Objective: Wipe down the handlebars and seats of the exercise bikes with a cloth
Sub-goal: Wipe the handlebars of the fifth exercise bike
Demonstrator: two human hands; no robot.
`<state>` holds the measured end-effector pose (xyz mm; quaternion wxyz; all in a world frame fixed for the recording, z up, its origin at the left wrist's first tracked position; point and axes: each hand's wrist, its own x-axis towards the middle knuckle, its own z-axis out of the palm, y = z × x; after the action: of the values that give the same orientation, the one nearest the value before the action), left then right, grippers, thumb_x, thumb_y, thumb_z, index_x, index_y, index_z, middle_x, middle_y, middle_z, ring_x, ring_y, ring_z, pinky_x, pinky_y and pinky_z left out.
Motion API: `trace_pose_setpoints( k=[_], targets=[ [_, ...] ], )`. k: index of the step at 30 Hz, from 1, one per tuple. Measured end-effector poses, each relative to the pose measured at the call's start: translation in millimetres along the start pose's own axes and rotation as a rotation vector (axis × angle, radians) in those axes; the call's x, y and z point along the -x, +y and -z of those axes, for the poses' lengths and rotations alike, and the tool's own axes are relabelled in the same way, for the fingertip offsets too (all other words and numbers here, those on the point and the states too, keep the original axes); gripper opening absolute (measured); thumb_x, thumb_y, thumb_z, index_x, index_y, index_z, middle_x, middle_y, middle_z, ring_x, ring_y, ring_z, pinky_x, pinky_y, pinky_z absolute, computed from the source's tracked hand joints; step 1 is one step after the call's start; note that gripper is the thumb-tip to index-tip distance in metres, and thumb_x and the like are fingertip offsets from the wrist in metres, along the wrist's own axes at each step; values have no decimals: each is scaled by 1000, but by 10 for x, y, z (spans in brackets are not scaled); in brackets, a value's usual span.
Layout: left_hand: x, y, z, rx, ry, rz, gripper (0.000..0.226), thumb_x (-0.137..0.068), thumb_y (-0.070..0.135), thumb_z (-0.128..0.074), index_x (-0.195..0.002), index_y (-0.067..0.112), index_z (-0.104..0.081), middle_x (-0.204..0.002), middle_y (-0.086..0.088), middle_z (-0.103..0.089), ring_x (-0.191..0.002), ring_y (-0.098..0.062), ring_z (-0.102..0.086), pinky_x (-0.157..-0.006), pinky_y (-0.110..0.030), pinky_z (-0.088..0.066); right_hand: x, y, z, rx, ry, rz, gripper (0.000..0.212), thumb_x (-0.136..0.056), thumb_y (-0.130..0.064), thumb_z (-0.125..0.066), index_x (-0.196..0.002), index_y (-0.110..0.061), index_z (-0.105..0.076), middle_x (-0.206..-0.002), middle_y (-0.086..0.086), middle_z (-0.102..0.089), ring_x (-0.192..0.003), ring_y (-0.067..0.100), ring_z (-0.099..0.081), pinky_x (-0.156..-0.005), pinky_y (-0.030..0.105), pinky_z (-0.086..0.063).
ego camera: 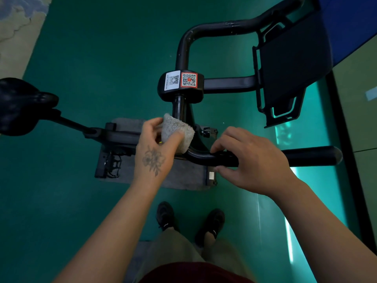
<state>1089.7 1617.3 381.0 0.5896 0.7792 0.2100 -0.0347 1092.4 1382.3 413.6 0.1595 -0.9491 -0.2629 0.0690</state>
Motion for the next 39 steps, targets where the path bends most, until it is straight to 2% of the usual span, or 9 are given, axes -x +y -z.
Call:
trace_pose_setpoints(
  k=[3,5,11,16,22,28,30,33,39],
  targets=[
    [65,-68,11,56,10,-81,47,-87,28,-87,-128,23,-64,-121,10,-73,-109,-2,-71,-92,-27,-60,-4,-2,-1,-7,6,0,34,-78,-39,-81,-108,-35,-64,-104,-17,-53,-95,6,-54,-64,24,-36],
    [30,-54,-20,74,34,-104,44,-89,21,-87,-128,17,-68,-119,8,-75,-105,-3,-73,-88,-23,-60,-6,0,1,-8,5,2,35,-78,-39,-81,-108,-35,-64,-104,-17,-53,-95,6,-54,-65,24,-36],
    [-386,107,-129,23,91,-154,39,-87,30,-88,-120,19,-73,-109,11,-77,-99,-4,-74,-93,-34,-62,-17,0,2,1,-8,10,35,-79,-41,-80,-109,-36,-62,-104,-17,-52,-94,6,-54,-65,24,-39],
    [-396,93,-145,-47,107,-101,32,-84,37,-88,-107,21,-72,-100,11,-76,-91,-6,-73,-87,-40,-62,-6,-2,-4,9,0,19,35,-79,-40,-80,-109,-35,-62,-105,-17,-52,-95,8,-54,-63,26,-40],
    [-168,12,-84,-105,122,-61,29,-83,46,-87,-99,27,-72,-91,14,-75,-82,-2,-71,-79,-34,-62,-20,27,-16,5,12,47,35,-79,-37,-78,-110,-32,-63,-105,-14,-53,-97,11,-54,-64,26,-37],
    [-406,159,-152,-102,149,-62,33,-82,46,-88,-103,23,-78,-91,14,-77,-82,0,-73,-79,-33,-64,-39,21,-13,-6,21,63,35,-78,-35,-78,-109,-30,-63,-105,-13,-53,-96,13,-55,-63,33,-48],
    [-528,217,-193,-131,168,-63,34,-82,48,-87,-103,22,-80,-88,15,-76,-75,7,-70,-73,-25,-61,-40,26,-12,-4,27,73,35,-78,-34,-78,-110,-29,-63,-106,-12,-53,-96,14,-56,-63,35,-49],
    [-605,253,-221,-182,177,-53,37,-82,51,-85,-103,21,-79,-85,18,-73,-67,14,-64,-58,-7,-48,-42,23,-9,-6,26,77,35,-78,-34,-78,-110,-29,-63,-106,-11,-53,-96,15,-56,-63,36,-49],
    [-408,139,-137,-280,151,-26,38,-82,55,-83,-99,23,-73,-88,14,-73,-71,11,-65,-57,-5,-42,-33,27,-8,-6,19,91,34,-78,-34,-75,-109,-28,-63,-105,-10,-53,-95,15,-54,-63,36,-49]
  ],
)
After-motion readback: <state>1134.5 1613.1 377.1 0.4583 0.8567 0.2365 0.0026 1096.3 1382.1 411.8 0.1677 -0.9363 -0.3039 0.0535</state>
